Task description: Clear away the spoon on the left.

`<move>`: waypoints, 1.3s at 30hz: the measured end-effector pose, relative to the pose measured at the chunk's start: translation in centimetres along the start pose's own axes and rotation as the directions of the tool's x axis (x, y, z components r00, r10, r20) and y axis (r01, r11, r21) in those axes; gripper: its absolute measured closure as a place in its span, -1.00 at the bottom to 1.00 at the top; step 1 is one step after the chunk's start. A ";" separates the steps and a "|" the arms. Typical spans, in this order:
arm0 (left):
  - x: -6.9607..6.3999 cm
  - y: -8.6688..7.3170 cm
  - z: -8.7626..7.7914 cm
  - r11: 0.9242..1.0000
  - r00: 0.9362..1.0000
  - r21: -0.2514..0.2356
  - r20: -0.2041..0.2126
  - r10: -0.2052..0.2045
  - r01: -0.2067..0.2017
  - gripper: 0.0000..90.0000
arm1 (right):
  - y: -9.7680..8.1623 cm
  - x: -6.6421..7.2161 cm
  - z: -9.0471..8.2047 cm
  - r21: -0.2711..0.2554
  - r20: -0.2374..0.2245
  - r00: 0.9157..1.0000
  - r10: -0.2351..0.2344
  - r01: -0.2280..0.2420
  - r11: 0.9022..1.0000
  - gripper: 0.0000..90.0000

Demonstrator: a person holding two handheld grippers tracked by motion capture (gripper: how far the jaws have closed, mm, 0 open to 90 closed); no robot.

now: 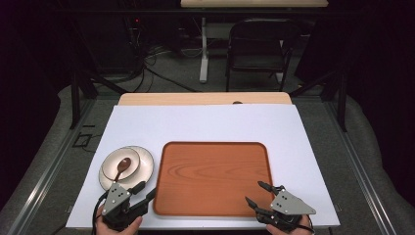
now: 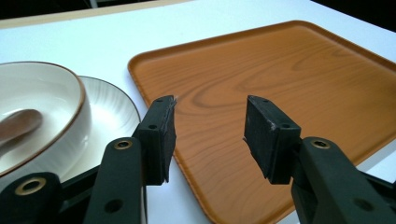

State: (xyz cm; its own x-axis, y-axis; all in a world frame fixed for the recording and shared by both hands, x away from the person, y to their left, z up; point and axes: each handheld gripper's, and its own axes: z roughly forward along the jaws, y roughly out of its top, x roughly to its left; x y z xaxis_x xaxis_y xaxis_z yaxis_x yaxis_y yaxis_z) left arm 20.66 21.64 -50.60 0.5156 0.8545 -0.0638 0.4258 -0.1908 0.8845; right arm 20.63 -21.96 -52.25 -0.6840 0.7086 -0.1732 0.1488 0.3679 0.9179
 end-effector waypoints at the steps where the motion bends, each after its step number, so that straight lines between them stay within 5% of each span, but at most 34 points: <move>1: 0.0 0.0 -0.2 1.000 1.000 -0.006 -0.007 -0.001 0.001 0.21 | 0.0 0.0 0.0 0.000 0.000 1.000 0.004 -0.004 1.000 -0.18; 13: 0.7 0.2 -1.6 0.999 0.997 0.001 -0.070 -0.044 0.044 0.79 | 0.0 -0.2 0.0 -0.005 0.001 1.000 0.014 -0.014 1.000 -0.25; 18: 1.2 0.0 -2.3 0.998 0.991 0.008 -0.121 -0.064 0.065 0.99 | 0.0 -0.3 0.0 -0.005 0.001 1.000 0.021 -0.021 1.000 -0.26; 39: 3.3 -1.5 -4.3 0.990 0.961 0.032 -0.246 -0.123 0.134 1.00 | 0.0 -0.2 0.0 -0.004 0.000 1.000 0.019 -0.019 1.000 -0.26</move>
State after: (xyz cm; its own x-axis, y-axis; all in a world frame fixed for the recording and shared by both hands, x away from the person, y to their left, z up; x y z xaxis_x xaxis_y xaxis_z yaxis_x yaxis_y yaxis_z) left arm 18.55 26.81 -50.17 0.2604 0.9639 -0.0560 0.5144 -0.0894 0.8528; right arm 20.77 -22.16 -52.23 -0.6813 0.7152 -0.1558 0.1591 0.3525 0.9222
